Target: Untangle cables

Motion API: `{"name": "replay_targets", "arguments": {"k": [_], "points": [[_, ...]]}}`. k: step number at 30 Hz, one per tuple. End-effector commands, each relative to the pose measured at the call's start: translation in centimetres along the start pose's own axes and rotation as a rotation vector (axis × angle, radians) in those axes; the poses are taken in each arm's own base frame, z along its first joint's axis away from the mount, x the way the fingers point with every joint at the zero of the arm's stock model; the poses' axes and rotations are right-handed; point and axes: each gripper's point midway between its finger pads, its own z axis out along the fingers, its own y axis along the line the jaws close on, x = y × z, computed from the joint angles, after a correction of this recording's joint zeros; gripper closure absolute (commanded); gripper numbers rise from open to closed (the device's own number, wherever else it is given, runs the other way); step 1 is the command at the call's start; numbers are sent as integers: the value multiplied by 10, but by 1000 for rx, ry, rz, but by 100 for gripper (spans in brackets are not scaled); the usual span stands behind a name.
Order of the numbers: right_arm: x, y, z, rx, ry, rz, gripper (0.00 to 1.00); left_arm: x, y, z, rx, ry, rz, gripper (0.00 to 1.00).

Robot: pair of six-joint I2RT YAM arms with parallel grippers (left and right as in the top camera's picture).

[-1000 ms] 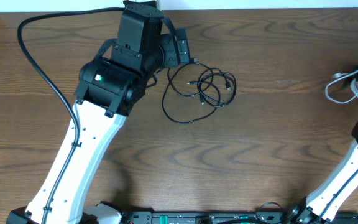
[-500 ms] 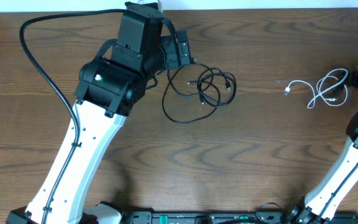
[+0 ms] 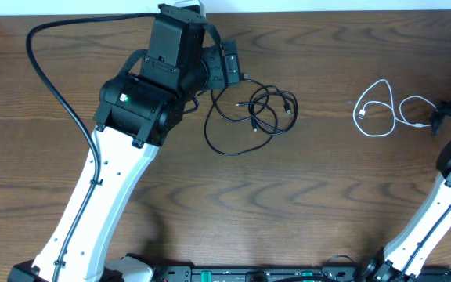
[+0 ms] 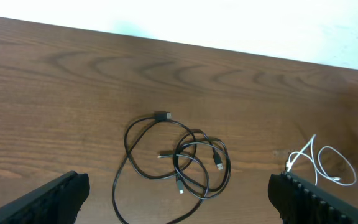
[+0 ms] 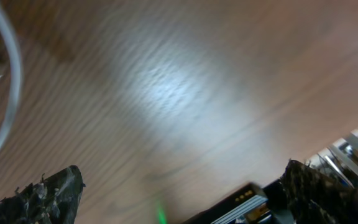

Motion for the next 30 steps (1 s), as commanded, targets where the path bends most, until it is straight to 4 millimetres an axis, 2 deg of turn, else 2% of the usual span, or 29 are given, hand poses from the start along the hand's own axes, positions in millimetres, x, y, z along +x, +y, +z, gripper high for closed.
{"name": "replay_targets", "arguments": {"k": [1,3,5,8,11,15,21,25,30], "points": [[9,53,-7,-259,19,-215,4,-2,1,-1,-3,-4,8,3],[17,95,-22,-479,-6,-393,6,-3,1,-1,-4,-7,33,2],[24,125,-37,-619,-44,-524,6,-3,1,-1,-3,-8,57,2],[22,152,-45,-651,-104,-600,6,-3,1,-1,-3,-9,58,3],[15,168,-45,-586,-167,-630,7,-4,1,-1,-1,-13,58,3],[12,180,-44,-494,-212,-674,9,-7,-1,-1,5,-25,57,2],[12,172,-44,-379,-226,-676,7,-18,-6,-2,26,-71,46,3],[15,167,-65,-408,-268,-632,6,-23,-9,-2,38,-91,0,3],[33,179,-106,-508,-352,-666,3,-24,-9,-2,38,-93,-3,3]]}}
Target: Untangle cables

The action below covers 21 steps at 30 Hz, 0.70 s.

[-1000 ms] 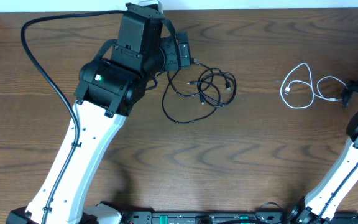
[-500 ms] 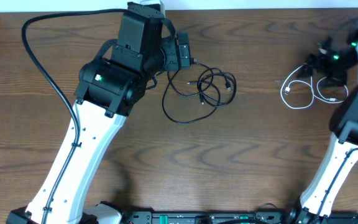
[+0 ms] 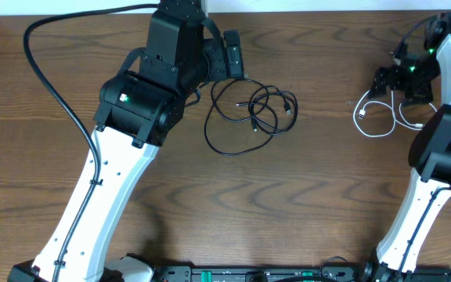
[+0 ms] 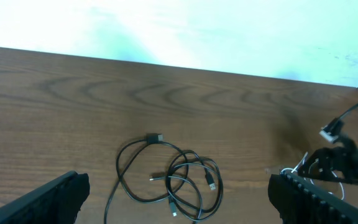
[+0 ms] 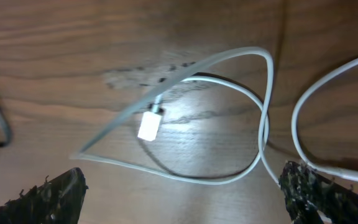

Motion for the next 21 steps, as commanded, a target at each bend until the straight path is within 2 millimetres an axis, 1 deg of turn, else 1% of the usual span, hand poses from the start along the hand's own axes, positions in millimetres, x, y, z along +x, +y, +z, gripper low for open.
{"name": "replay_targets", "arguments": {"k": [1,4,6,9,10,11,13,17,19,21], "points": [[-7,31,-43,-42,-121,-20,3,-3,1,-1,-3,-10,-19,3],[-12,42,-40,-40,-132,23,3,-3,1,-1,-2,-9,-19,3],[-14,46,-32,-16,-122,53,7,-3,1,-1,-2,-9,-19,3],[-20,45,-15,55,-122,122,13,-2,1,-1,-4,-6,-36,3],[-20,42,-9,93,-123,159,17,-2,2,-1,-4,-5,-37,3],[-19,38,-4,144,-121,207,19,-2,2,-1,-5,-4,-36,3],[-13,29,6,263,-115,283,20,-1,2,-1,-6,-2,-36,3],[-10,27,21,383,-124,304,19,1,2,5,-11,8,-36,2],[-5,19,23,444,-125,331,19,4,3,10,-17,22,-34,2],[3,6,21,508,-114,373,18,9,5,15,-27,42,-33,3]]}}
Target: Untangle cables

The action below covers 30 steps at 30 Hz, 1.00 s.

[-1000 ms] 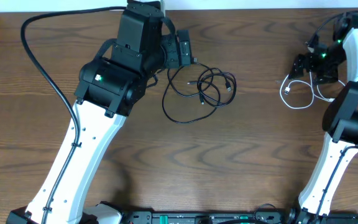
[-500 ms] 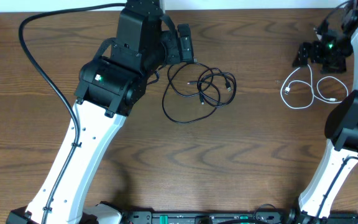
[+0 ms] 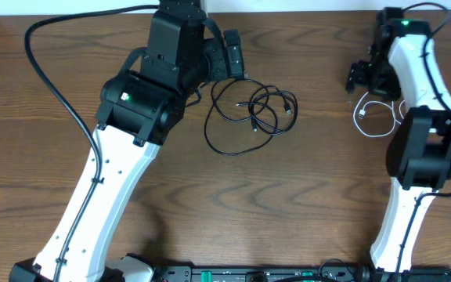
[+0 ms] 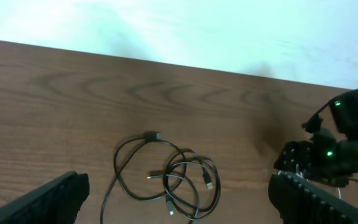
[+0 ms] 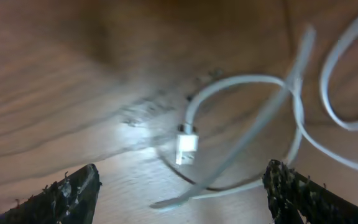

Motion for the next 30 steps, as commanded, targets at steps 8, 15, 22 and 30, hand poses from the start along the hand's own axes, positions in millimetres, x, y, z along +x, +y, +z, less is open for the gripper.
{"name": "replay_targets", "arguments": {"k": [8,15,22,30], "points": [[3,-81,13,147,62,139,13,14,8,22,-41,67,-4,3],[7,-94,25,14,118,40,14,8,11,22,-64,38,-1,3],[2,-97,57,-72,78,-71,19,9,11,22,-65,39,-1,3],[-3,-95,74,-74,35,-106,36,9,11,22,-64,39,-1,3]]}}
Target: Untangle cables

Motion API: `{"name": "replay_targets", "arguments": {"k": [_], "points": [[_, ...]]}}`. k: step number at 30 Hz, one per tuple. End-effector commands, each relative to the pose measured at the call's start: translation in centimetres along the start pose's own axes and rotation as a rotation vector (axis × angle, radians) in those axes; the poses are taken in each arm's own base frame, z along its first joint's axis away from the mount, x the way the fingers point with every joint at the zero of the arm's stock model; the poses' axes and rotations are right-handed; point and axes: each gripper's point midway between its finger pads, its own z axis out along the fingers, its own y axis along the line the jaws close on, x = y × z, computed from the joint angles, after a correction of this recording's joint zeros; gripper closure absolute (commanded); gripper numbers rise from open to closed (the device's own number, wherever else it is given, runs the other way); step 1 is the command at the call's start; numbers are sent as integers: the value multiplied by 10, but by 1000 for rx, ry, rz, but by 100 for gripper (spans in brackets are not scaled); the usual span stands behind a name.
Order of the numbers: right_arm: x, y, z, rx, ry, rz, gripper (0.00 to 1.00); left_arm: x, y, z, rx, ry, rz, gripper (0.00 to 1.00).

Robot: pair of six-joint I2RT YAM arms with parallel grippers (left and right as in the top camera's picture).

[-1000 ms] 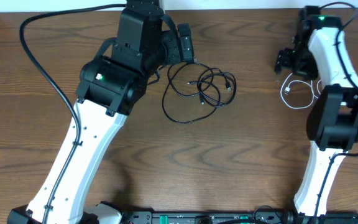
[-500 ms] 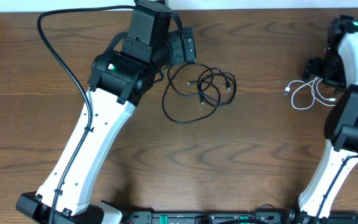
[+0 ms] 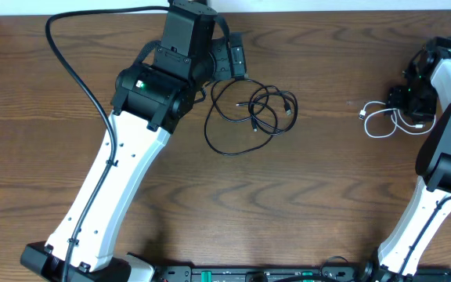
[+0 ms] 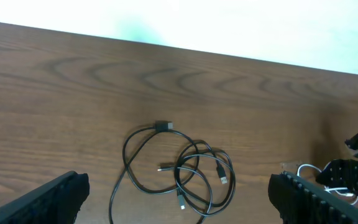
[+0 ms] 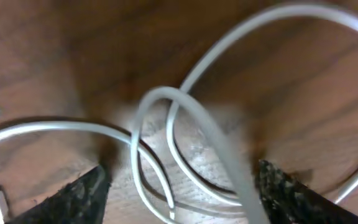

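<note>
A tangle of black cables (image 3: 250,110) lies in the far middle of the table; the left wrist view shows this black tangle (image 4: 180,168) as overlapping loops with loose plugs. My left gripper (image 3: 233,59) hovers behind it, and the left gripper (image 4: 179,208) is wide open and empty. At the far right lies a white cable (image 3: 384,122), bunched in small loops. My right gripper (image 3: 413,97) is low over its right part. In its own view the right gripper (image 5: 182,199) is open, with white cable loops (image 5: 160,143) between its fingers (image 5: 73,199).
The wooden table (image 3: 312,196) ends at a white wall along its far edge. My left arm's thick black supply cable (image 3: 77,117) curves over the far left. The right arm's white link (image 3: 437,204) rises along the right edge.
My right gripper has gone from the far left side of the white cable to low over its right part. The white cable now lies more bunched. The left wrist shifted slightly.
At first my right gripper was at the table's right edge, beside the white cable's two wide loops. Then it was above the cable, then at its far left side. Now it sits low over the bunched cable. The black tangle has not moved.
</note>
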Motion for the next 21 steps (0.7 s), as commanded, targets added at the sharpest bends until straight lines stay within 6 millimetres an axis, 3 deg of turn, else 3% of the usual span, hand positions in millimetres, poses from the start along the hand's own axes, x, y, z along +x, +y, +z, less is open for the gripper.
{"name": "replay_targets", "arguments": {"k": [1,4,7,8,11,14,21], "points": [[6,2,11,-11,21,-37,41,-4,3,-2,-11,-14,-9,3],[9,3,14,-12,30,-38,56,-4,3,-2,-11,-14,-9,3],[9,2,15,-13,28,-24,82,-4,3,-2,-11,-14,-9,3],[6,2,15,-14,18,-23,97,-4,3,-2,-11,-14,-9,2],[-7,-1,8,-17,-25,11,99,-4,3,-2,-11,-13,-9,3],[-32,-6,-14,-21,-107,50,99,-4,3,-2,-11,-15,-10,3],[-122,-38,-114,6,-469,151,99,-4,3,-2,-11,-14,-9,2]]}}
